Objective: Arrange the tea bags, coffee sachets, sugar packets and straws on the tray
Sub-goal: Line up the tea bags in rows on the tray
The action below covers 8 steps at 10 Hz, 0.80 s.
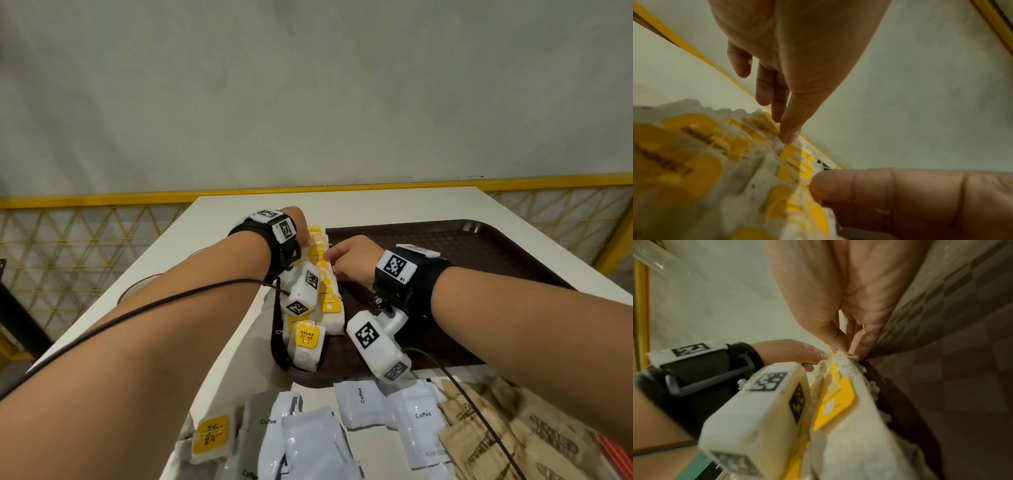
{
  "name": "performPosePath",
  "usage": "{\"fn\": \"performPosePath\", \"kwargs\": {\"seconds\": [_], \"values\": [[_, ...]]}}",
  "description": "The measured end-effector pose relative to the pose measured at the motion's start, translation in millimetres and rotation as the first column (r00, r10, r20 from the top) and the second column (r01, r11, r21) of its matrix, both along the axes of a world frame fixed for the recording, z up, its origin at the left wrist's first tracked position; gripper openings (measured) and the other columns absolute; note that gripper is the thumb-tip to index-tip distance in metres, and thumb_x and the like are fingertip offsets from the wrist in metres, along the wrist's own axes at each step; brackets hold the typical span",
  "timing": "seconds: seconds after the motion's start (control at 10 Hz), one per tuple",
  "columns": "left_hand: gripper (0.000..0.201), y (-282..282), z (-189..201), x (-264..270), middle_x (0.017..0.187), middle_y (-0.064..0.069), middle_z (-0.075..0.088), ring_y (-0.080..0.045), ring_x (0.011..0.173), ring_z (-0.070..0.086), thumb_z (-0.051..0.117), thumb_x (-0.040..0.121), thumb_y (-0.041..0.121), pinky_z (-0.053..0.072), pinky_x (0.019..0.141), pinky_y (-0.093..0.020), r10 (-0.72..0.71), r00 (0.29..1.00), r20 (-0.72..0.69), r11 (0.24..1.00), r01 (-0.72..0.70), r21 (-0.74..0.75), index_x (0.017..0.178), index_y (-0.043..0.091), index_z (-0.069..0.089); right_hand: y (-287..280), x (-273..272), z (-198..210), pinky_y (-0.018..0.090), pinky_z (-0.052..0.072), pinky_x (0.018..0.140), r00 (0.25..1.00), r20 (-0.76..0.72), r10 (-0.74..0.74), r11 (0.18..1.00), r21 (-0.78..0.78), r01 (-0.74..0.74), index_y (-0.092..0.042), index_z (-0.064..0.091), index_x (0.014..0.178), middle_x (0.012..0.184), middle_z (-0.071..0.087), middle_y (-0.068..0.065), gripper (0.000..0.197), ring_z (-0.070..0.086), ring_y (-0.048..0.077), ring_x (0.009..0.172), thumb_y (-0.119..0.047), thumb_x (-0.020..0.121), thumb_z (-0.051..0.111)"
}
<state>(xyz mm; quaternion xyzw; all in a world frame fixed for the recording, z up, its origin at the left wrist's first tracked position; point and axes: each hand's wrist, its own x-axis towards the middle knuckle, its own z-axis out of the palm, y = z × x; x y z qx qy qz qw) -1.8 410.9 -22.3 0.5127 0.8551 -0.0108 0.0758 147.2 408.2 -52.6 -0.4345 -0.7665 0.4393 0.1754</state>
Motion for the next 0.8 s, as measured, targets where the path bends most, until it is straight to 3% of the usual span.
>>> {"fn": "performPosePath", "kwargs": {"seconds": [0.1,0.2,0.4,0.5,0.6,0.7,0.8], "values": [[0.035,-1,-1,2,0.117,-0.010,0.065,-0.026,0.109,0.061,0.061,0.090,0.030,0.049,0.092,-0.033,-0.003,1.000,0.029,1.000,0.002,0.031,0.116,0.006,0.066,0,0,-1,0.037,0.052,0.094,1.000,-0.011,-0.002,1.000,-0.001,0.002,-0.006,0.068,0.114,0.121,0.063,0.012,0.039,0.063,0.027,0.106,0.013,0.084,0.050],[0.039,2,-6,-5,0.117,-0.007,0.065,-0.026,0.109,0.060,0.065,0.087,0.035,0.049,0.094,-0.036,-0.002,1.000,0.029,1.000,0.001,0.024,0.115,0.010,0.067,0,1,-2,0.039,0.053,0.093,1.000,-0.017,0.006,1.000,-0.013,-0.006,-0.005,0.068,0.114,0.117,0.064,0.011,0.040,0.064,0.027,0.104,0.013,0.083,0.051],[0.029,-29,18,2,0.117,-0.010,0.065,-0.025,0.111,0.060,0.064,0.087,0.016,0.047,0.088,-0.029,-0.029,0.994,0.106,0.994,0.018,0.108,0.114,0.006,0.067,0,8,2,0.038,0.056,0.087,0.995,-0.105,0.004,0.995,-0.100,-0.014,0.002,0.064,0.112,0.114,0.065,0.022,0.032,0.066,0.030,0.097,0.011,0.083,0.055],[0.026,-34,24,0,0.111,-0.009,0.067,-0.021,0.098,0.062,0.067,0.086,0.018,0.050,0.076,-0.028,-0.064,0.989,0.136,0.989,0.044,0.139,0.108,0.004,0.070,-2,17,3,0.035,0.057,0.080,0.994,-0.106,-0.039,0.993,-0.112,0.027,0.003,0.063,0.111,0.092,0.065,0.016,0.029,0.062,0.020,0.078,0.009,0.083,0.058],[0.021,-48,26,3,0.080,0.000,0.065,-0.012,0.068,0.054,0.070,0.084,0.021,0.040,0.054,-0.018,-0.116,0.977,0.177,0.988,0.096,0.122,0.101,0.008,0.072,-7,21,6,0.029,0.058,0.068,0.996,-0.085,-0.009,0.985,-0.171,-0.005,0.002,0.063,0.098,0.079,0.059,0.009,0.016,0.063,0.016,0.065,0.011,0.086,0.056],[0.021,-56,20,5,0.076,0.002,0.061,-0.010,0.066,0.052,0.070,0.084,0.023,0.039,0.055,-0.018,-0.130,0.978,0.163,0.990,0.119,0.075,0.100,0.010,0.072,-15,19,8,0.029,0.056,0.071,0.996,-0.089,-0.010,0.975,-0.221,-0.010,0.006,0.061,0.099,0.076,0.057,0.010,0.016,0.061,0.020,0.071,0.014,0.087,0.055],[0.027,-61,14,10,0.098,-0.006,0.068,-0.016,0.088,0.059,0.071,0.083,0.025,0.047,0.073,-0.025,-0.151,0.979,0.135,0.988,0.144,0.064,0.104,0.008,0.073,-19,14,9,0.037,0.057,0.084,0.997,-0.076,-0.034,0.984,-0.178,0.019,-0.006,0.065,0.086,0.080,0.063,0.009,0.016,0.063,0.021,0.079,0.009,0.081,0.063]]}}
